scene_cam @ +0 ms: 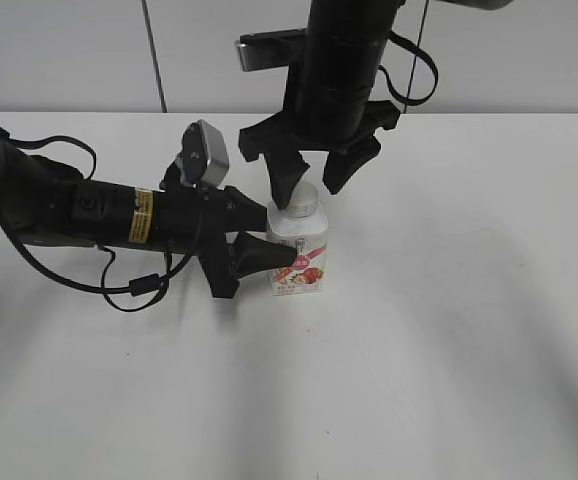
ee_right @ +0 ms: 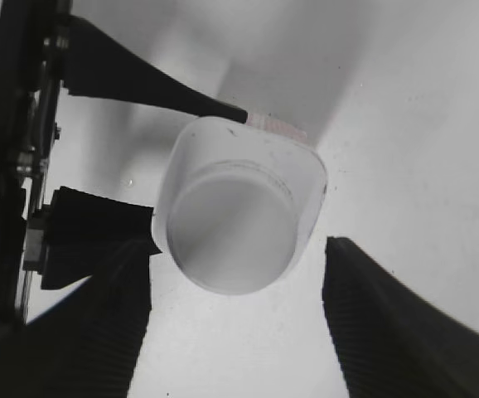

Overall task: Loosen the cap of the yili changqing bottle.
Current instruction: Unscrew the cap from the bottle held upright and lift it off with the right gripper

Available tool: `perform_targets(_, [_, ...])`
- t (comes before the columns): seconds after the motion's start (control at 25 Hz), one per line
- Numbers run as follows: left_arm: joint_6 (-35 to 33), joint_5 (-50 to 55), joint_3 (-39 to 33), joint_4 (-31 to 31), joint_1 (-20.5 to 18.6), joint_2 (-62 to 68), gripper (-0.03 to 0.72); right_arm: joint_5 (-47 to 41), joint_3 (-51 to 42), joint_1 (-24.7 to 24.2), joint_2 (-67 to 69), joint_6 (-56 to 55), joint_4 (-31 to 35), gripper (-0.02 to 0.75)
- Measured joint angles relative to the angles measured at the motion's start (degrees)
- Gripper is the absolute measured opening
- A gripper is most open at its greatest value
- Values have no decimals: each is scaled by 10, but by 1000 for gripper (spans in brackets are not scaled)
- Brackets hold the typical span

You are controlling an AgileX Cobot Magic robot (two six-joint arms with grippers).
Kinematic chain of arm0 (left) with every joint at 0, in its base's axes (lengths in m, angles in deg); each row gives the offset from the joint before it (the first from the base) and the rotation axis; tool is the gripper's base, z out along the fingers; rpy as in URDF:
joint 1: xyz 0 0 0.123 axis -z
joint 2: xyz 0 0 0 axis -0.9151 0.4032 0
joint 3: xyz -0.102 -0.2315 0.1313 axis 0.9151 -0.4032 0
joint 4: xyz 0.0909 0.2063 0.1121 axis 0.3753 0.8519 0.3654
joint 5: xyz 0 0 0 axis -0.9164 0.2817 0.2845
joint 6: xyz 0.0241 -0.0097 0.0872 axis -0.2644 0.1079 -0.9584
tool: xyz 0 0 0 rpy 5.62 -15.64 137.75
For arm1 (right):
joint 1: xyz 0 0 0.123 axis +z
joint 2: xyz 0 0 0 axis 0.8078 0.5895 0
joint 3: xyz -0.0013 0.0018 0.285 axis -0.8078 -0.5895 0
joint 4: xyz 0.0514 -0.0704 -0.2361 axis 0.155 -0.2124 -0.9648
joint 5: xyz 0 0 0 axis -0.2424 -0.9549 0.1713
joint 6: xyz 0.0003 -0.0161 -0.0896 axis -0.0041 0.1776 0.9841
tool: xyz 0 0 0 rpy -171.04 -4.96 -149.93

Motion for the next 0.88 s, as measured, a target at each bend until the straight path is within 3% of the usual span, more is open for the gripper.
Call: perform_targets(0.88, [0, 0, 0, 0, 0, 0, 377, 0, 2, 12, 6, -1, -11, 480])
